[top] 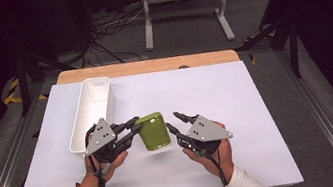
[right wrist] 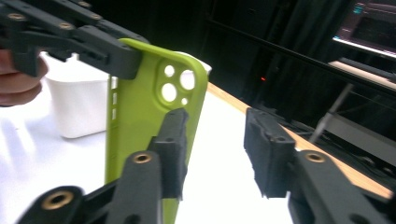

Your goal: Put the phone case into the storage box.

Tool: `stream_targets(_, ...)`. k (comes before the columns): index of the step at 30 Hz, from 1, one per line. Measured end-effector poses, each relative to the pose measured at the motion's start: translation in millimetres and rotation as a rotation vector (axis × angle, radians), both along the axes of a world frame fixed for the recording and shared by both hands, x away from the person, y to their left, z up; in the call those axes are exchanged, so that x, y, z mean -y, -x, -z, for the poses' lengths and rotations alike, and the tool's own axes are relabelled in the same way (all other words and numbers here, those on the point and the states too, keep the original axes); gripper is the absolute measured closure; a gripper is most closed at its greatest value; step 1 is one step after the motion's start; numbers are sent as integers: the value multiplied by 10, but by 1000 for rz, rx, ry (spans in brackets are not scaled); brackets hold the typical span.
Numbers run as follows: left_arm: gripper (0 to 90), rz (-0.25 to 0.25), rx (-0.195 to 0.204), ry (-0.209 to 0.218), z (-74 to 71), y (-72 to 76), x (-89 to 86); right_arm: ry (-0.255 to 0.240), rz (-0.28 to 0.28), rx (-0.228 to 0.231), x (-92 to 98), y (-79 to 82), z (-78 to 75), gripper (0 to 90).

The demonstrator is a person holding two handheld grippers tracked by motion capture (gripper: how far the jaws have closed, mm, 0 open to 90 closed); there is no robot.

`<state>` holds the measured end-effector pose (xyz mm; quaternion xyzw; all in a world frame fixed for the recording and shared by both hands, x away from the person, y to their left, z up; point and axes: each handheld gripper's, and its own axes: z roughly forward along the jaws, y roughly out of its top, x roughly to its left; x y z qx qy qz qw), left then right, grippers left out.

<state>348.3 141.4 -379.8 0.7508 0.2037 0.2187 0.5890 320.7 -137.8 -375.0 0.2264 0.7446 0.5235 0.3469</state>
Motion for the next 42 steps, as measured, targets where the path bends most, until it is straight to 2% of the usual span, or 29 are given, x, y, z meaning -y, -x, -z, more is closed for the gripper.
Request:
stream_targets(2,771,-1,10,0,-4,0,-12,-15,-36,0,25,19,18,546)
stream_targets(4,771,0,6,-4,-9,4,-26,-10,-56,11,39,46,27,518)
stream_targets(10,770,-3,17,-11,-20,15,-58,19,-67,29,52,120,85,455)
stream_targets(20,770,-13,29,-15,-50,21,-129,20,-54,50,151,174,137,333)
stream_targets(24,770,-18,35,-3,-67,24,-157,41,-40,41,195,177,187,306)
stream_targets(30,770,-22,41,-19,-88,25,-182,55,-20,27,241,194,242,265)
stream_targets(35,770,-29,46,-18,-103,29,-201,47,2,13,306,218,279,238)
stream_targets(38,770,-30,50,-23,-112,32,-215,73,15,17,348,247,321,237)
stream_targets(41,770,-28,52,-20,-117,35,-222,62,24,-4,401,265,358,232)
stream_targets(42,771,-29,55,-31,-126,34,-232,58,24,-10,417,267,370,232)
